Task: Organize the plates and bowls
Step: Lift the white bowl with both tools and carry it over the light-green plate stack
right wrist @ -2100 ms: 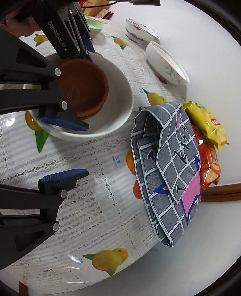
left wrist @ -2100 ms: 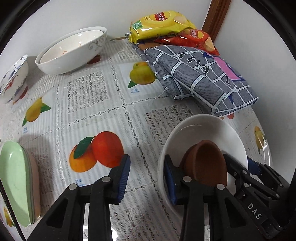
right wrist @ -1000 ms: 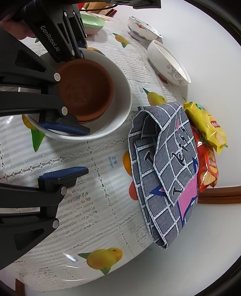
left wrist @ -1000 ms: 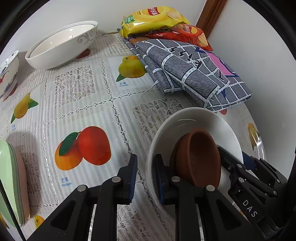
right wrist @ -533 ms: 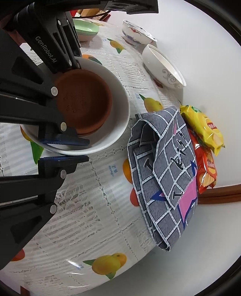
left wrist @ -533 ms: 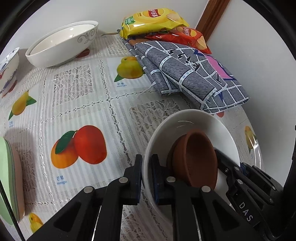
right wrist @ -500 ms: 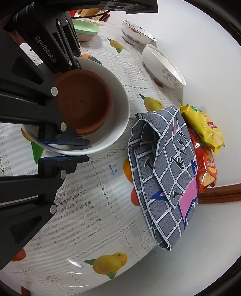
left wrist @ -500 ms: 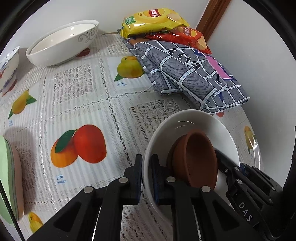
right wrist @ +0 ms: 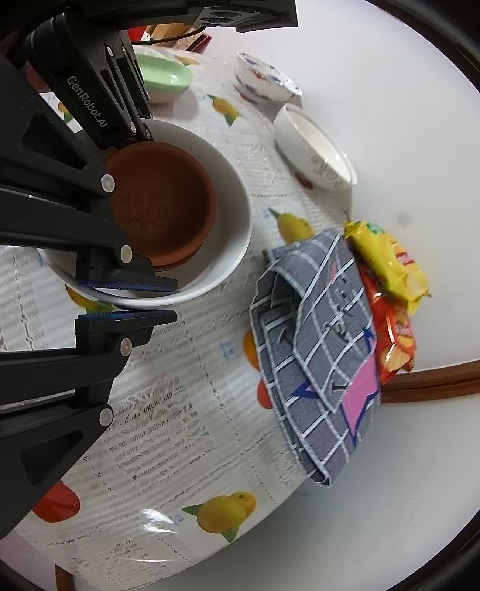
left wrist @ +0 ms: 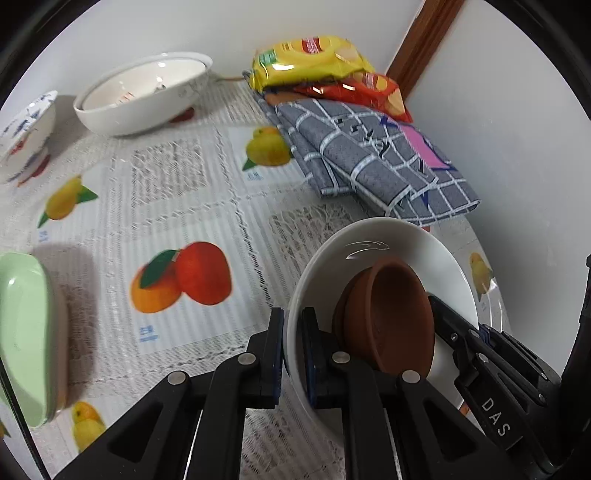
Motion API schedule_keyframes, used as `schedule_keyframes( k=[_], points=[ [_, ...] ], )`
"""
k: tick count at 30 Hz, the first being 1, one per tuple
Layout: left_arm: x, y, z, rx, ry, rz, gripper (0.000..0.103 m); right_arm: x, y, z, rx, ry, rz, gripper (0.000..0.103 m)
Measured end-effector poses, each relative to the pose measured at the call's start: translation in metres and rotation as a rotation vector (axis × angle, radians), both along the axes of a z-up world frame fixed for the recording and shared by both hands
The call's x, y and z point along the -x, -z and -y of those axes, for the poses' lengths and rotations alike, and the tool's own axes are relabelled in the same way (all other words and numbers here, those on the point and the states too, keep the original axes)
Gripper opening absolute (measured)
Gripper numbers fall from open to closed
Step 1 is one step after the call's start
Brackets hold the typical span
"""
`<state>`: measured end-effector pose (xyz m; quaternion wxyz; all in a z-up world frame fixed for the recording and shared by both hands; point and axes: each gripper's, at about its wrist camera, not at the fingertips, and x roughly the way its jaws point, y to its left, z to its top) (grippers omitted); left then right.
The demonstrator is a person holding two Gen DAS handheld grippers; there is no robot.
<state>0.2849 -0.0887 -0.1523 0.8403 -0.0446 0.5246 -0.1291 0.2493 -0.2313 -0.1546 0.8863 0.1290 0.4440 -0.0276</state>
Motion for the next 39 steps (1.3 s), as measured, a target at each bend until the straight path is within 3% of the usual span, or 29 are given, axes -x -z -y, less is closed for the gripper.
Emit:
schedule_keyframes(
  k=[16,39],
  points=[
    [0.020,-0.051,-0.051,-0.004,-0.051,0.075,0.010,0.012,-0.051,-0.049,0.005,-0.061,0.075,0.009],
    [0.047,-0.070,-0.131,-0.003,-0.150,0.104,0.010,0.021,-0.071,-0.125,0.002,-0.170,0.111,0.009]
  ],
)
